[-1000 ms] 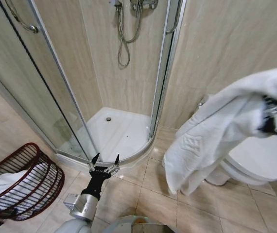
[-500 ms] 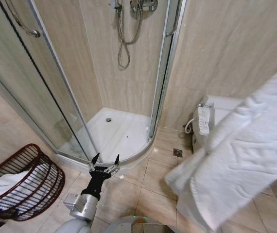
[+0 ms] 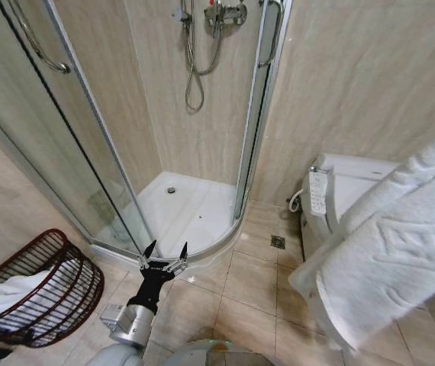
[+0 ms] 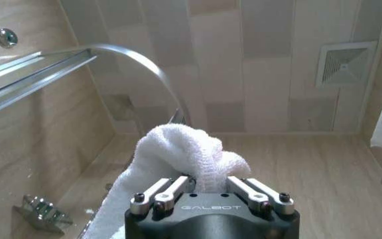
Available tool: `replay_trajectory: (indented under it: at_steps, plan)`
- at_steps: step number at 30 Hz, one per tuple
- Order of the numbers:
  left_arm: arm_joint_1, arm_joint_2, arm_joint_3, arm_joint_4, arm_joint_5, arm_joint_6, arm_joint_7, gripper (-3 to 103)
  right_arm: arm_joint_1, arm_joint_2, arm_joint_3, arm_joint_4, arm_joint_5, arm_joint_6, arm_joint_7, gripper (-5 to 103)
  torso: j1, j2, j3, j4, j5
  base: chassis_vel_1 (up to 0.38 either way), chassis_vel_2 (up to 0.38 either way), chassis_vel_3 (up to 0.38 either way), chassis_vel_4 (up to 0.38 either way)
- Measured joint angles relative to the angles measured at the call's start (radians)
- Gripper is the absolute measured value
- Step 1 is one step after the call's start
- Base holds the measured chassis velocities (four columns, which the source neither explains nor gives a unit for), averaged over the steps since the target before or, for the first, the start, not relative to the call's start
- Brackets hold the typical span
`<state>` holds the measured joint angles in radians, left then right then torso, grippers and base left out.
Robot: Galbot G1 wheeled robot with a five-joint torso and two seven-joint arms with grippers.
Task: Discard the used towel into the hamper.
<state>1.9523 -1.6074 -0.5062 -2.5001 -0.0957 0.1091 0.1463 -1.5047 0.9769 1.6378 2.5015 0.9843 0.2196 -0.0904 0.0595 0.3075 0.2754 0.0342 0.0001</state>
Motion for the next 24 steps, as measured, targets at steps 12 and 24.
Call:
replay_trajectory:
  at_steps: [12,24]
  plan:
    - [0.0,0.0,0.0,0.0,0.0,0.0,0.0,100,0.011,-0.033,0.001,-0.001,0.007,0.005,0.009,13,0.016,0.05,0.035,0.0002,-0.0001,0.0,0.0,0.0,0.0]
    - [0.0,0.0,0.0,0.0,0.0,0.0,0.0,100,0.011,-0.037,0.022,-0.001,0.018,0.011,0.01,13,0.034,0.098,0.064,0.0001,-0.0001,0.0,0.0,0.0,0.0]
